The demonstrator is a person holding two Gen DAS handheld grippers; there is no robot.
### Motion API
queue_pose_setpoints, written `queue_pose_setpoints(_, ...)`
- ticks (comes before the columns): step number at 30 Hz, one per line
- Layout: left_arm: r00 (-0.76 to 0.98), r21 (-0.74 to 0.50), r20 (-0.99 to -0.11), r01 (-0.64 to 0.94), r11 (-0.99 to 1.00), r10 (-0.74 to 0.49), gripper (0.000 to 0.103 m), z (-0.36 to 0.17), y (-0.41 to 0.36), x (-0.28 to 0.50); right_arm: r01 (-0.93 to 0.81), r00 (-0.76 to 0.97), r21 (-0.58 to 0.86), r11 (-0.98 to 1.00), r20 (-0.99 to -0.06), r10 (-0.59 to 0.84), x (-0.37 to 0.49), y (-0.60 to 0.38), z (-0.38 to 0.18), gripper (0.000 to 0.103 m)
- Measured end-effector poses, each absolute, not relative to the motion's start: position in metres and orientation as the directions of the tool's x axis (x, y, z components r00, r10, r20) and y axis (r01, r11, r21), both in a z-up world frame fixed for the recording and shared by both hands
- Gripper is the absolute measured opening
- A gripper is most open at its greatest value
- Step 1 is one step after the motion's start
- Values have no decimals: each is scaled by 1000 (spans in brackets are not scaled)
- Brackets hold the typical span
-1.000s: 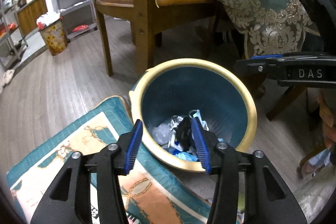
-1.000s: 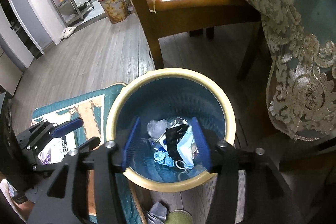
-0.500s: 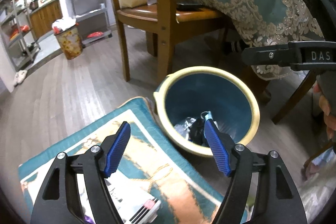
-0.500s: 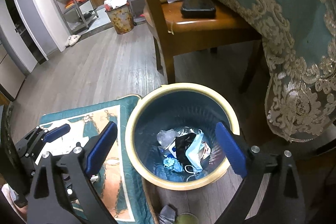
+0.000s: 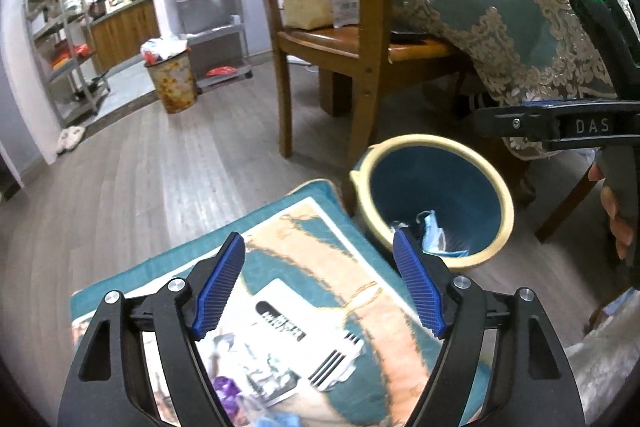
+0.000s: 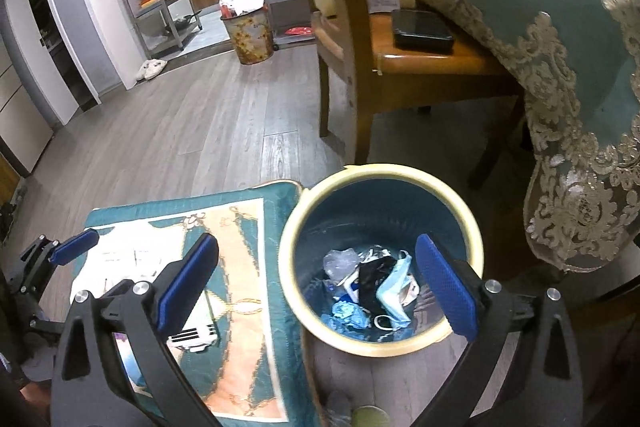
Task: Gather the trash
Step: 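Move both open tools back over the trash on the cushion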
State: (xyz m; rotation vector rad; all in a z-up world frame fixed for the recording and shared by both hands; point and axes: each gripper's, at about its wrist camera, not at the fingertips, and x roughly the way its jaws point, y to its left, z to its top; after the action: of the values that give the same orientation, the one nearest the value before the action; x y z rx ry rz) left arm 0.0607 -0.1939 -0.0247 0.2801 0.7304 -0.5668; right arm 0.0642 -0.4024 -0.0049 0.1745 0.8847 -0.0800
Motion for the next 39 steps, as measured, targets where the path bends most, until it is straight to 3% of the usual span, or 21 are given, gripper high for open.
queue_pose_setpoints(16,692,-27,-679,313,949,-247,78,-7,-46,80,13,560,127,992,-823,99,90,-298,-50,97)
queue_pose_setpoints(28,588,20,-804,176,984,-89,78,-75,44,97,-46,368,76,996,-926,87,120,-231,-133,95)
queue_pose_setpoints(39,503,-19,-856,202,979,-121,77,-110,38,118,-57,282,64,996,-956,78,132,-213,-168,89)
